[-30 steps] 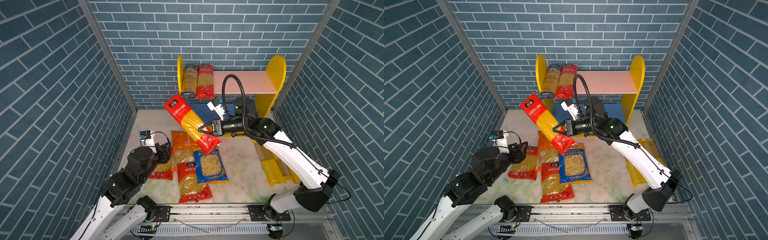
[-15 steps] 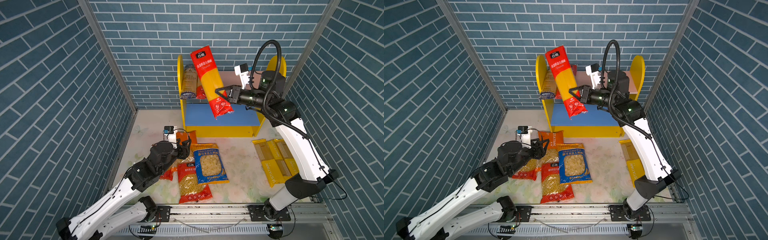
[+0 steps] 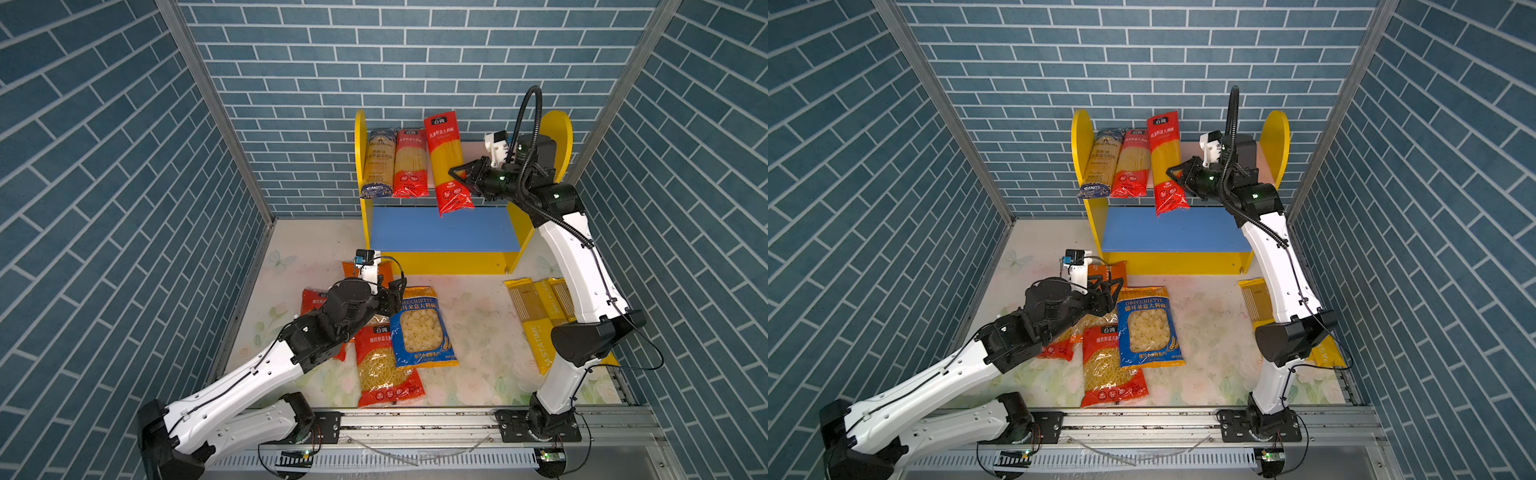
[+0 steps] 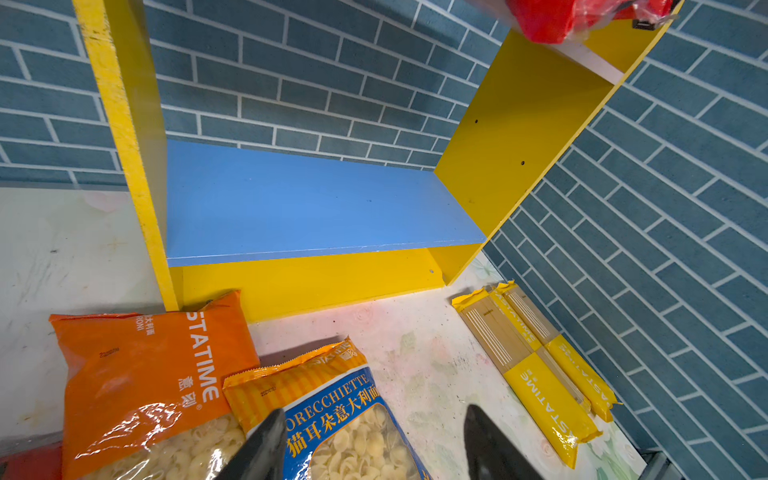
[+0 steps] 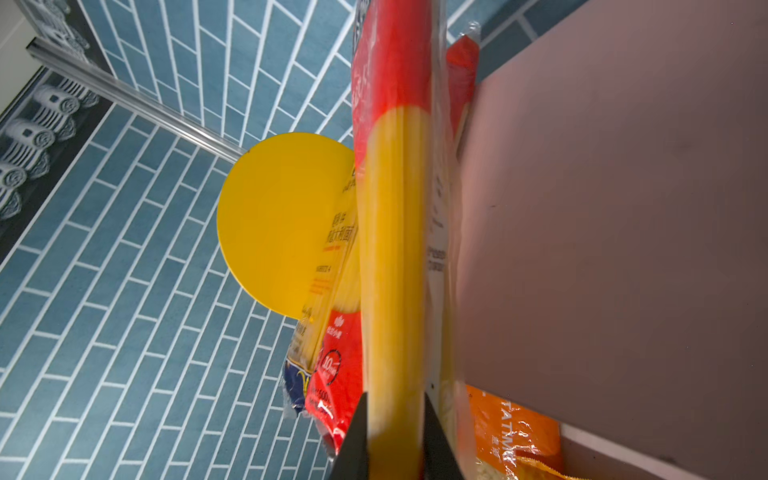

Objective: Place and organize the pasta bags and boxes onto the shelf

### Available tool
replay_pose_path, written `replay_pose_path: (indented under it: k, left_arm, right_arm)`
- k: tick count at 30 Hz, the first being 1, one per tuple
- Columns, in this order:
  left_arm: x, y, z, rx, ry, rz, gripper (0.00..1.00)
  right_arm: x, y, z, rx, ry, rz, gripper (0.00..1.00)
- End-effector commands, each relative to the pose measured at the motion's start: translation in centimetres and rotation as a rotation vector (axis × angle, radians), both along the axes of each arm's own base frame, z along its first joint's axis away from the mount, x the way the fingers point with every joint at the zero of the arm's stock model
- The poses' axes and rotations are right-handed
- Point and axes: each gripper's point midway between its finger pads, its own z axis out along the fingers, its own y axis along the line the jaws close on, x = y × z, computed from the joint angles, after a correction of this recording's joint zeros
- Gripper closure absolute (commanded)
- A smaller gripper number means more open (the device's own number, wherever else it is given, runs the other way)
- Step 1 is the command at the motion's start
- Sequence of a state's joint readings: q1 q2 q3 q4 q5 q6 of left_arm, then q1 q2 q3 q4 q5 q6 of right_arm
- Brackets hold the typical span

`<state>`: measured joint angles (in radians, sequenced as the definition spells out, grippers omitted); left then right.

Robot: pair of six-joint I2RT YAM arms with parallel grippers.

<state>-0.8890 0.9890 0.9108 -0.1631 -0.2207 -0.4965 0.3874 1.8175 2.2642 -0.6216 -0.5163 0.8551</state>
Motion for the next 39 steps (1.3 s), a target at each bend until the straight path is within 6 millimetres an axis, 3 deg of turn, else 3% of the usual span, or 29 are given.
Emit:
replay_pose_path:
  k: [1,15,23,30,39]
  left_arm:
    - [0.1,-0.9,1.7,-0.004,-0.045,-0.035,0.30]
    - [1.4,-3.8,4.7,-0.009,-0.090,-0.089,0.25]
    - [1.5,-4.1,4.8,-0.013,-0.090,-0.097,0.25]
    - [1.4,-3.9,4.2,-0.007,-0.079,-0.092,0.25]
    - [1.5,-4.0,3.9,-0.010,-0.082,-0.091,0.25]
  right_arm:
    - [-1.0,-0.6,7.9,0.131,-0.231,-0.008,1.00]
    - [2.5,-1.1,5.9,0.237,-0.078,-0.138,1.00]
    - [3.6,-0.5,4.1,0.240,0.014,-0.107,0.83]
    - [2.4,-1.4,3.7,0.202,0.030,-0.100,0.63]
    - [-0.1,-3.0,1.7,0.109,0.040,-0.114,0.51]
